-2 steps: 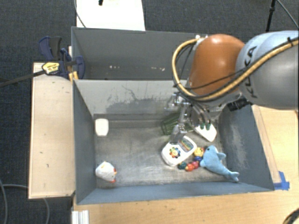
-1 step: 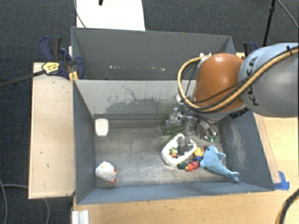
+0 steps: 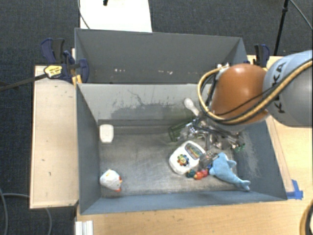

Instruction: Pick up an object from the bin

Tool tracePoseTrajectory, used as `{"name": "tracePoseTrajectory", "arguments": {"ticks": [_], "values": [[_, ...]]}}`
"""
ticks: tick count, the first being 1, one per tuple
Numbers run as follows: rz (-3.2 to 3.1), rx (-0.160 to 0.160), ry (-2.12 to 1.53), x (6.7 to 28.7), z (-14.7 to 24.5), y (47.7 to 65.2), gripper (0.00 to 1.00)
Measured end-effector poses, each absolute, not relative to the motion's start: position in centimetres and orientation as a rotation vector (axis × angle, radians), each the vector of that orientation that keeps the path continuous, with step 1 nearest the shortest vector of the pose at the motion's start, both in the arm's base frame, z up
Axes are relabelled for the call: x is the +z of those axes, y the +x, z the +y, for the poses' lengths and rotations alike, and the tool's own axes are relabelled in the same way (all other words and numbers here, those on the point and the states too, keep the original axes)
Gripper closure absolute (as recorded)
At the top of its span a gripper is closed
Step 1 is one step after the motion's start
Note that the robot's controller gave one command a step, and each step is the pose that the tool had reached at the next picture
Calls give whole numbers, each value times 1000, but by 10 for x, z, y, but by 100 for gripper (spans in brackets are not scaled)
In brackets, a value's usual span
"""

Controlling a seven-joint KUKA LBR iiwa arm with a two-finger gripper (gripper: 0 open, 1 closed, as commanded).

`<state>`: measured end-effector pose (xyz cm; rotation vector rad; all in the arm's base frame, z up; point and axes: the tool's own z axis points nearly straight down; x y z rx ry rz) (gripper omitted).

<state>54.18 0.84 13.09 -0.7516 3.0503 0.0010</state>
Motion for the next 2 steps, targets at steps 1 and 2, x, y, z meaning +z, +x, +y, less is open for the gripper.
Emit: {"name": "tracePoseTrajectory", "arguments": {"ticks": [1,2], "values": [[3012,0,-876,126,17,558,0],[2864,-1,-1282,91,19,552,0]]}}
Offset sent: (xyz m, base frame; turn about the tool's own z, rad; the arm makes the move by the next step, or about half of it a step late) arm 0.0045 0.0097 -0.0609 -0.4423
